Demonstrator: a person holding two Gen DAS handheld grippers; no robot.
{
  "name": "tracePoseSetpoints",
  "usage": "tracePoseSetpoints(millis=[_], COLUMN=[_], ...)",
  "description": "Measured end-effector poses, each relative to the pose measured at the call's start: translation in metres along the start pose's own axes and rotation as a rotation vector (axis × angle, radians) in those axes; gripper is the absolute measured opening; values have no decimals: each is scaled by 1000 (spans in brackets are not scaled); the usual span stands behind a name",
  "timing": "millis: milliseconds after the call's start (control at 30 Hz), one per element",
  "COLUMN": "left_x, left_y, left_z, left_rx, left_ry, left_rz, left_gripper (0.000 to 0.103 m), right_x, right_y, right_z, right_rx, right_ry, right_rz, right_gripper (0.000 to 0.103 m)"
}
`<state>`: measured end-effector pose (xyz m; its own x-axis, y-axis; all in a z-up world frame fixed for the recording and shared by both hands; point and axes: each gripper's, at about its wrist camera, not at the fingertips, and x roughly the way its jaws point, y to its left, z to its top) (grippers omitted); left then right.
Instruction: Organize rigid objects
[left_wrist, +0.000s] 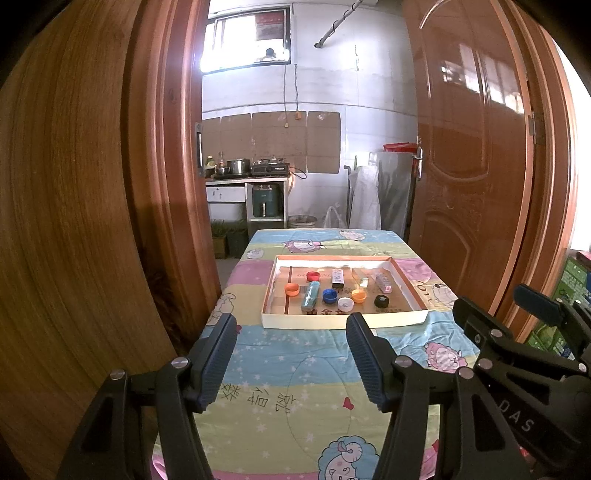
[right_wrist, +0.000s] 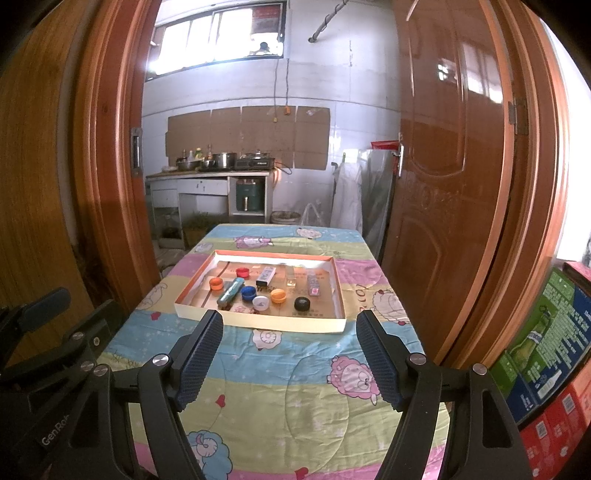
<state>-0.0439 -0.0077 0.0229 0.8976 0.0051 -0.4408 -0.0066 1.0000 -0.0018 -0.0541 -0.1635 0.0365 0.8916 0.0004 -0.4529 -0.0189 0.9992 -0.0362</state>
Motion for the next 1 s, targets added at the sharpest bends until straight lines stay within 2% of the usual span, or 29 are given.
tracePoseSetpoints(millis=[1000], left_x=[4], left_y=[1], left_z=[0], left_rx=[6], left_ry=[22], left_rz=[-6], left_gripper=[61], right_x=[0], right_y=[1], right_z=[-1], right_rx=[-1], right_ry=[0], right_rz=[-1], right_gripper=[76])
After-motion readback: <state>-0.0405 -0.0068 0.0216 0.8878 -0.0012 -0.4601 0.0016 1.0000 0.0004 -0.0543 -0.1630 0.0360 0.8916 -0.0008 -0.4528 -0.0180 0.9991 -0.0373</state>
